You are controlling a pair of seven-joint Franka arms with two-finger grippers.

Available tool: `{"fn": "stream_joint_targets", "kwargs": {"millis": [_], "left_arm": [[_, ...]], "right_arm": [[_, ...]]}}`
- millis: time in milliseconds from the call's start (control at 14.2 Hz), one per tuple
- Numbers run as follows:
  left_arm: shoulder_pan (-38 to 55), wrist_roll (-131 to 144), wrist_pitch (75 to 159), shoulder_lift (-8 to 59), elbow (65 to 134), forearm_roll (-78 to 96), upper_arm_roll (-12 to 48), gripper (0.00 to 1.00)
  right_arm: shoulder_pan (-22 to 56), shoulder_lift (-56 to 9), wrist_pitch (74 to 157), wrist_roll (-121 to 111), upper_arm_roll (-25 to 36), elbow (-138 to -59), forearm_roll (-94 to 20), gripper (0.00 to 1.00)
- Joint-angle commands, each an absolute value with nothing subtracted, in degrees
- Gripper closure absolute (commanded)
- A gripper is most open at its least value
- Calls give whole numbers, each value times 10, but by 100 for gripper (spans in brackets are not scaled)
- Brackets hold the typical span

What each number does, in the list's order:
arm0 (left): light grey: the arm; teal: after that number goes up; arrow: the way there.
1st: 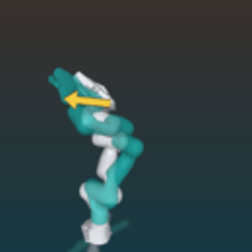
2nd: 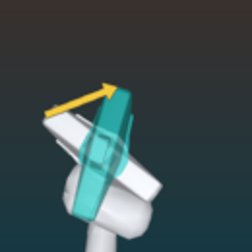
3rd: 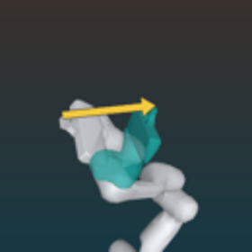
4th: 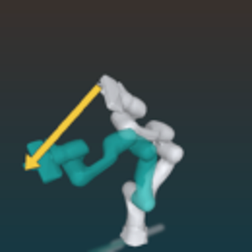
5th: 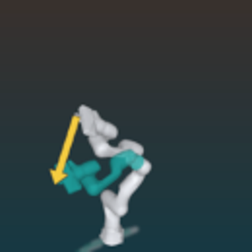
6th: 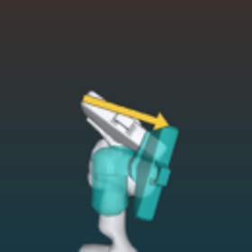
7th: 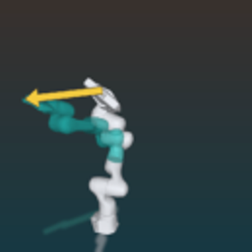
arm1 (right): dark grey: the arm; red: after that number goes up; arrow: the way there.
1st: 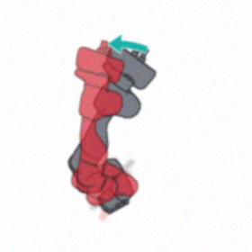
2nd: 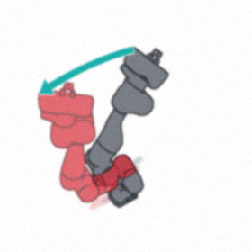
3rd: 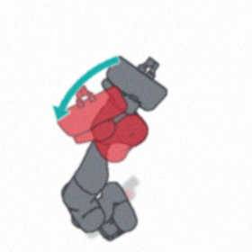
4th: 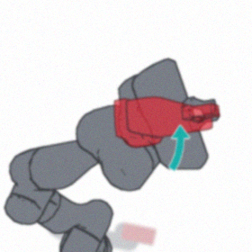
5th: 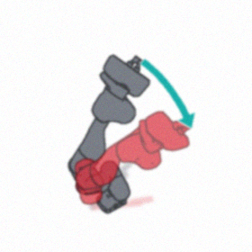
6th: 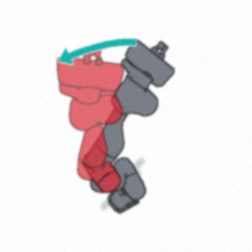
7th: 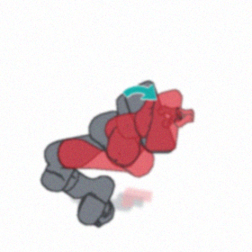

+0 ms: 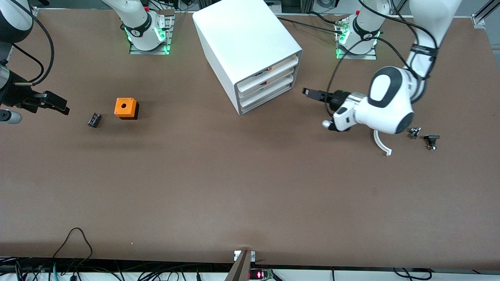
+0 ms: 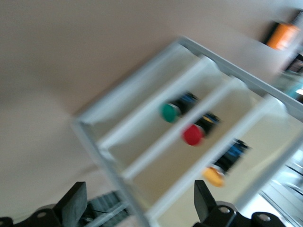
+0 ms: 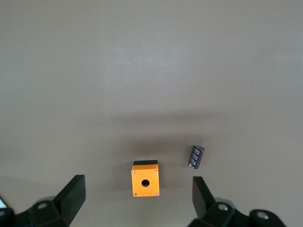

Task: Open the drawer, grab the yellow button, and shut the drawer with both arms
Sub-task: 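Reach the left gripper to the handle of the cabinet's middle drawer, then grip the drawer handle with the left gripper and pull the drawer open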

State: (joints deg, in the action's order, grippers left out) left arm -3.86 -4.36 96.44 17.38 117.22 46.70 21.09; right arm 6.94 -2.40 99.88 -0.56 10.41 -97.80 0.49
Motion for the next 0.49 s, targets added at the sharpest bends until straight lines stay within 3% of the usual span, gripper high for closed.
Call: {"fn": "stream_joint_targets", "kwargs": {"millis": [0,421], "left_arm": [[-42,-89,973,151,1219,540,242,0],[-42,-91,983,149,1266,552,296,2]], "right_arm": [[72,-22,991,-2,103,-972,5,0],[75,-21,991,4,102,-973,-10,0]]}}
